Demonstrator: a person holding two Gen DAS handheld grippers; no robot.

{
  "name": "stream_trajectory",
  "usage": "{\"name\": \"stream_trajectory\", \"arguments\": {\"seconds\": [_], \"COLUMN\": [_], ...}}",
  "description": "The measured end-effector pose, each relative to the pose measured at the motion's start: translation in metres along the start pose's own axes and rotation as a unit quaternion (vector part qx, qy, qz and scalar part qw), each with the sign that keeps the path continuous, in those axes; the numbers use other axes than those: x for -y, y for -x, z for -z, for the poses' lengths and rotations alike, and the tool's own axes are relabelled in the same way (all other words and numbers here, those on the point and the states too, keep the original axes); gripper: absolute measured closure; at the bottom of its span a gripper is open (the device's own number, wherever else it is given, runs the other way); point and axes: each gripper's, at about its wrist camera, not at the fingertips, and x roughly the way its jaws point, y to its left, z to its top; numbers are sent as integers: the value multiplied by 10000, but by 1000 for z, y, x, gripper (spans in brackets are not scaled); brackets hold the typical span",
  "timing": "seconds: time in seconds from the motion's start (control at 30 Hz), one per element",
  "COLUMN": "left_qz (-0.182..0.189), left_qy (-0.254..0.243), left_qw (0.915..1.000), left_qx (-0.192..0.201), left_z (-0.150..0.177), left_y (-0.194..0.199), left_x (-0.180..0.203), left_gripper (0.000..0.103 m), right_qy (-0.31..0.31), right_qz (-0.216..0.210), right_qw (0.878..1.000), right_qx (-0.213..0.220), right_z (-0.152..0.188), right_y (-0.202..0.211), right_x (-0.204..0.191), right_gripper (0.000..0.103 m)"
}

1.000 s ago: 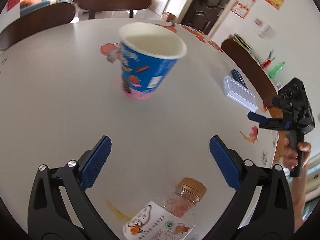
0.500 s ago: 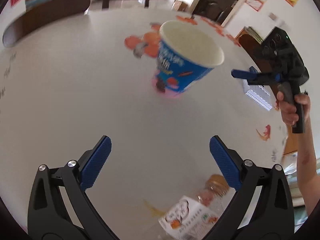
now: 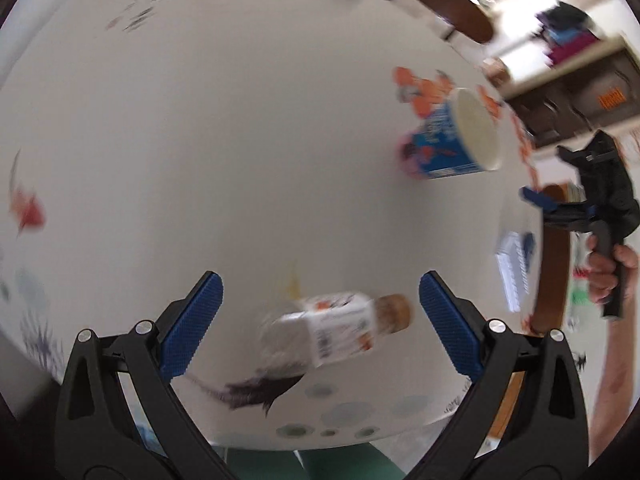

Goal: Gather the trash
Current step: 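Grasp the white-labelled bottle with the left gripper while the right grasps the blue paper cup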

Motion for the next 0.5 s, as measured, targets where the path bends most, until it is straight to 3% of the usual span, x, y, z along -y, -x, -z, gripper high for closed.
{"name": "stream_trajectory", "arguments": {"seconds": [0.03, 0.17, 0.3, 0.37, 0.43, 0.5], "left_qz": [-24, -101, -63, -64, 137, 253], "left_qy": [195, 883, 1809, 2361, 3171, 3656], "left_qw": [9998, 9960, 9834, 9716, 9481, 9300], "left_qx": [3, -77, -110, -157, -175, -268], "left_z": [6, 33, 57, 68, 80, 87], "left_y": [-2, -17, -25, -31, -42, -53], "left_x": [-5, -23, -26, -26, -28, -24], "left_gripper": [7, 7, 7, 7, 7, 7], "right_qy": [63, 263, 574, 706, 857, 887], "right_qz": [167, 173, 261, 275, 421, 412], "right_qw": [9998, 9990, 9953, 9919, 9880, 9859], "right_qx": [-54, -313, -730, -1018, -1213, -1355], "right_z": [-6, -27, -47, -61, -70, -76], "right_y": [-1, -15, -36, -49, -59, -65], "right_x": [-2, -11, -20, -20, -20, -20], "right_gripper": [14, 14, 14, 14, 14, 15]}}
